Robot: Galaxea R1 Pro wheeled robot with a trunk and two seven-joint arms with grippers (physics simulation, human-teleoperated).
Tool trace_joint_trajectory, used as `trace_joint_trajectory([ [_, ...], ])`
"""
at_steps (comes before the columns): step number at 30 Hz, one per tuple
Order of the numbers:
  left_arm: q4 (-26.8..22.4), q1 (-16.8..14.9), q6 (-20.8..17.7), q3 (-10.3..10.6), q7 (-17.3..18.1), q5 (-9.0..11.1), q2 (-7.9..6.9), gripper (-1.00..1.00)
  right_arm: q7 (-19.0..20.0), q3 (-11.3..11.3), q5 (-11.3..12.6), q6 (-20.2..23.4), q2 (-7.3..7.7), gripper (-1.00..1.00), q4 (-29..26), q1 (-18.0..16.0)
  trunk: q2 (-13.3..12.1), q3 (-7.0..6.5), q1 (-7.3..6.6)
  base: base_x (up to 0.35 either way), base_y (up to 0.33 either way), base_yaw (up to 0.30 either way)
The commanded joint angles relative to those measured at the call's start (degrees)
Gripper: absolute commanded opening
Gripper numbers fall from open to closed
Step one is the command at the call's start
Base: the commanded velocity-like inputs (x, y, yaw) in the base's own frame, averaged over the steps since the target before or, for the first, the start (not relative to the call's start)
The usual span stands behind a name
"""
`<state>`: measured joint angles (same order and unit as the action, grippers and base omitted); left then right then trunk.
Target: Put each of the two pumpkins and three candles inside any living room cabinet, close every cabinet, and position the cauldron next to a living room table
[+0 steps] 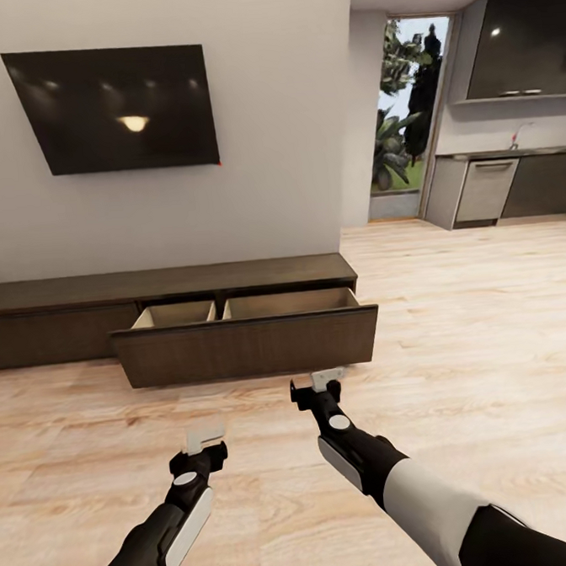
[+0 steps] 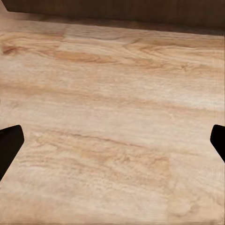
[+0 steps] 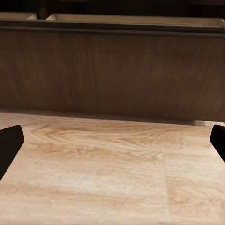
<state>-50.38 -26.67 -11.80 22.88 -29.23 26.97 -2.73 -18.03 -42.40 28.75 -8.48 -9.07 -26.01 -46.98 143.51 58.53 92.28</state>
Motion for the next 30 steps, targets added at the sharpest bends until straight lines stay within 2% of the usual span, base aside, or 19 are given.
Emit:
trace_joint_trajectory([
  [1,0.0,-0.1,-0.1,0.2,-0.5,0.4,-0.10,1.00,-0.4,-0.5,0.5,-0.3,0.05,1.00,0.0,-0.1,0.0,0.28,0.01,0.000,0.000,0.000],
  [19,2.6,-0.1,4.7,1.0,-0.4,0.2,-0.14,1.00,-0.7,-0.3,1.0,-0.4,0.80,1.00,-0.3,-0.1,0.3,4.27,0.47,0.000,0.000,0.000],
  [30,2.7,-0.1,6.6,1.2,-0.4,0.0,-0.07,1.00,-0.7,-0.3,1.1,-0.7,0.86,1.00,0.1,0.8,0.3,4.27,0.47,0.000,0.000,0.000],
])
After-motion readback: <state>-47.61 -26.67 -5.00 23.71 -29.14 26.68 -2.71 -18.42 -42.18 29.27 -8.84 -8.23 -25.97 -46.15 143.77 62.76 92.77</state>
